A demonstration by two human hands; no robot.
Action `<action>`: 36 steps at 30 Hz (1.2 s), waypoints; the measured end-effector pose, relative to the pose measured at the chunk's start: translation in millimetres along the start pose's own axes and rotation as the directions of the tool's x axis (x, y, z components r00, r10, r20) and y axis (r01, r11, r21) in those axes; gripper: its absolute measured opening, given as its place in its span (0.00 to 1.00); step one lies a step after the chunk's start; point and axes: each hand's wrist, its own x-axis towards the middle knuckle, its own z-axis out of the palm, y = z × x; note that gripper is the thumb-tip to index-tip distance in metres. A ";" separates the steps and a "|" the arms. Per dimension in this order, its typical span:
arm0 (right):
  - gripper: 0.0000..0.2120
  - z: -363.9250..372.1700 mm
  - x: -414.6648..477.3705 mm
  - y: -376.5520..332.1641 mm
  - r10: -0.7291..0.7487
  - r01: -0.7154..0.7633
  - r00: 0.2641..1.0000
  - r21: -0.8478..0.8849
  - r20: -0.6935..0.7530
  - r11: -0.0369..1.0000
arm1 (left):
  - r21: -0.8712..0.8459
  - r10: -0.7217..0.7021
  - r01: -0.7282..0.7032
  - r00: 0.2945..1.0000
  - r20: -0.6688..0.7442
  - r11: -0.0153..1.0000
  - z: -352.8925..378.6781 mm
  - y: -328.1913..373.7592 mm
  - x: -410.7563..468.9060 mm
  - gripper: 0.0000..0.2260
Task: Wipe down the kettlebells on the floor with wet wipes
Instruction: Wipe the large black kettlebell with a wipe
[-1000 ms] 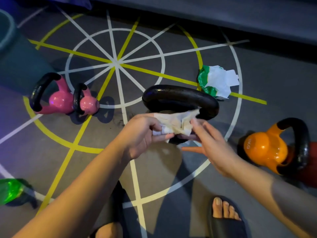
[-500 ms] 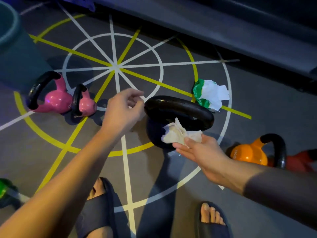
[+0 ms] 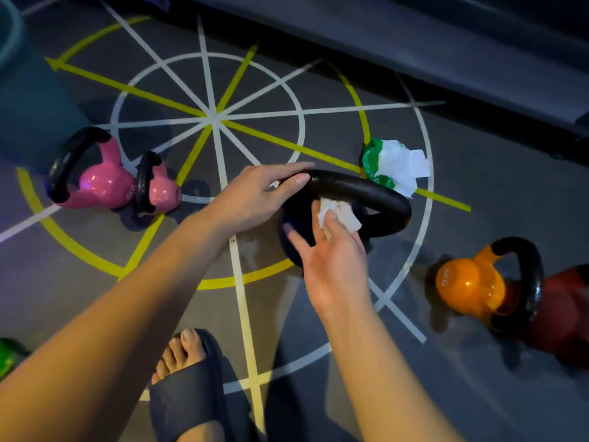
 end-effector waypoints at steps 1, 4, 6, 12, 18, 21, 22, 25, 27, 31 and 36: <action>0.19 -2.5 0.6 -1.0 0.009 -0.009 0.999 -0.006 0.033 1.000 | -0.001 -0.003 0.003 1.000 0.005 1.000 -0.6 -0.9 0.0 0.16; 0.20 -6.3 3.3 -3.9 0.026 -0.030 0.996 0.041 0.089 0.999 | 0.001 -0.015 0.015 1.000 0.006 1.000 -0.8 -2.0 0.8 0.16; 0.21 -4.8 4.4 -2.8 0.027 -0.038 0.994 0.106 0.108 0.994 | -0.006 -0.016 0.017 1.000 0.012 1.000 -1.1 -1.9 1.7 0.16; 0.18 17.2 13.7 13.9 -0.026 0.024 0.999 0.073 0.024 0.997 | 0.007 -0.021 0.021 0.998 0.052 1.000 -8.4 -1.2 4.4 0.17; 0.14 12.2 19.1 19.6 -0.046 0.044 0.997 -0.036 -0.065 0.998 | -0.019 -0.052 0.054 0.995 0.089 0.998 -15.4 -3.0 9.5 0.18; 0.16 2.3 8.9 9.8 0.011 -0.010 1.000 0.080 -0.021 0.997 | -0.045 -0.049 0.054 0.994 0.101 0.998 -16.0 -1.4 9.4 0.18; 0.15 1.0 5.8 9.9 0.017 -0.015 1.000 0.092 -0.013 0.996 | -0.049 -0.047 0.052 0.994 0.096 0.997 -15.8 -1.3 8.9 0.19; 0.17 6.8 3.8 17.8 0.033 -0.032 0.999 0.020 -0.003 0.999 | -0.065 -0.046 0.052 0.995 0.088 0.997 -14.0 -3.0 8.6 0.18; 0.19 12.7 6.7 23.6 0.060 -0.060 0.998 -0.043 0.007 0.997 | -0.070 -0.041 0.047 0.995 0.088 0.996 -13.6 -4.0 8.6 0.18; 0.13 10.2 13.8 24.7 0.031 -0.038 0.999 -0.315 -0.029 0.948 | -0.079 -0.028 0.036 0.995 0.095 0.996 -14.0 -2.9 8.1 0.20; 0.09 0.2 23.8 12.8 -0.161 0.123 0.987 -0.742 0.020 0.659 | -0.065 -0.030 0.037 0.993 0.111 0.997 -15.9 -4.4 9.2 0.20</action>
